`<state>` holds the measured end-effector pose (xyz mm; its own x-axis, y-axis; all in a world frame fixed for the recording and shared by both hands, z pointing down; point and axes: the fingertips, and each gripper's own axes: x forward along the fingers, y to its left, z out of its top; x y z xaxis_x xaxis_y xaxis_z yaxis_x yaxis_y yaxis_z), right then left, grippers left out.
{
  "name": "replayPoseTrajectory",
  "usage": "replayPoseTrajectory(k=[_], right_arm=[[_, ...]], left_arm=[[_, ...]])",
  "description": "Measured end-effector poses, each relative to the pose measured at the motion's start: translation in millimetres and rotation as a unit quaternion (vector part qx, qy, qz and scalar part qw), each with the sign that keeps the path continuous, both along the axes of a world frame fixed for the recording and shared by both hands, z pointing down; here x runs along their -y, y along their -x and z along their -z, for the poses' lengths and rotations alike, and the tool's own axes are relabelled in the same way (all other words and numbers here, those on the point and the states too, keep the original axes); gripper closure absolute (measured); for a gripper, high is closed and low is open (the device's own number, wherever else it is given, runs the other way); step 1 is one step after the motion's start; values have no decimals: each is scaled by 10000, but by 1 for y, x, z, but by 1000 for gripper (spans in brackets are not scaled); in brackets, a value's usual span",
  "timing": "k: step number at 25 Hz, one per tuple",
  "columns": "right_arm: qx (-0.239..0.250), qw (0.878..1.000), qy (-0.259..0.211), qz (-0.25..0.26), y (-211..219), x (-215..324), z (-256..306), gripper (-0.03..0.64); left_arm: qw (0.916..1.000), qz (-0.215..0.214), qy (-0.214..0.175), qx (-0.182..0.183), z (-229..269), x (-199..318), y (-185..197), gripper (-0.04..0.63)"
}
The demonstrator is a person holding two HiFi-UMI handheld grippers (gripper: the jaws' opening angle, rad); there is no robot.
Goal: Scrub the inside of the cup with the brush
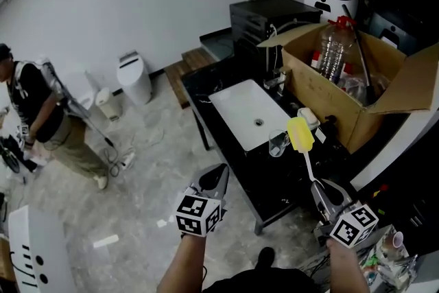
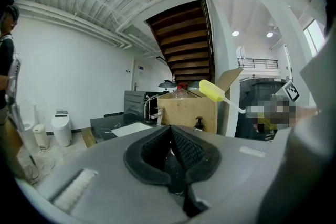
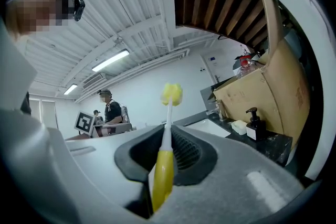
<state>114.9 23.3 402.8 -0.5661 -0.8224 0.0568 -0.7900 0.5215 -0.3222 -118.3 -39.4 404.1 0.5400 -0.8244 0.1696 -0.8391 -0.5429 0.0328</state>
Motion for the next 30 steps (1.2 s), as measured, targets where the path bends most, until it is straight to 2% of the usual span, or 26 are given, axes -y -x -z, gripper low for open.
replayPoseTrajectory(k=[4,8,20,23,30], right_arm=[[45,9999,57,76,-18,24,-6,574],[30,9998,132,171,-23,42,-13,574],[-213,9997,138,-65,-15,100,-10,574],[-283,9992,184,-202,-11,112,-10,574],[-477,9952,486,-697,-21,115,-28,574]], left_arm=[[9999,-120,26,52,-1,21,-29,575],[9997,-173,102,145,-6,37,-43,561],[9974,-670,248,35,-16,97,-44,531],[9953,-929,275,-28,-22,108,-49,526],[9836,-1752,418,-5,-49,124,-79,471]])
